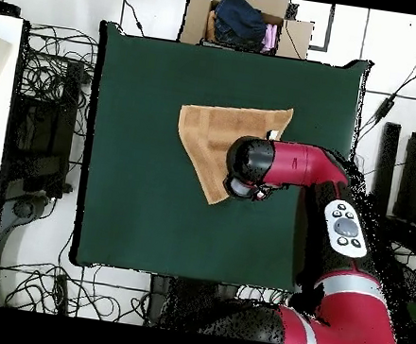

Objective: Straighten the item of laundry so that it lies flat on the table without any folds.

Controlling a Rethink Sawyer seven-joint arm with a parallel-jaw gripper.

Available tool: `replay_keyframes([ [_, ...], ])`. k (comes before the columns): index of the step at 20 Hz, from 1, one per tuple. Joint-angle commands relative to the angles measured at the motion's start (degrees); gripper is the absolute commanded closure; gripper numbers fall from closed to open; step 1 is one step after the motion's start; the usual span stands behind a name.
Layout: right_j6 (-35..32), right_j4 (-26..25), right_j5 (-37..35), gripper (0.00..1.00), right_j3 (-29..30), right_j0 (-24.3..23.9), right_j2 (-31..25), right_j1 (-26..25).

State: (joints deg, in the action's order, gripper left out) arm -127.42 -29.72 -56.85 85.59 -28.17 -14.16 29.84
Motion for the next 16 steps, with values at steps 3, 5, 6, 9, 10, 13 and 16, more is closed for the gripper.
replay_keyframes([
  [3, 11.3, 1.5, -3.6, 0.00, -0.1, -1.9, -4.6, 1.1],
  [5, 11.9, 1.6, -4.0, 0.00, 0.1, -2.5, -4.9, 1.5],
  [6, 12.1, 1.8, -4.4, 0.00, 0.1, -2.7, -5.1, 1.6],
  [9, 13.0, 2.0, -5.3, 0.00, -0.2, -3.3, -5.5, 1.8],
  [10, 13.3, 2.0, -5.4, 0.00, 0.2, -3.6, -5.6, 2.1],
  [13, 14.1, 1.8, -5.3, 0.00, 0.7, -4.2, -5.9, 2.5],
  [16, 14.3, 1.2, -4.9, 0.00, -0.4, -4.3, -6.2, 1.5],
])
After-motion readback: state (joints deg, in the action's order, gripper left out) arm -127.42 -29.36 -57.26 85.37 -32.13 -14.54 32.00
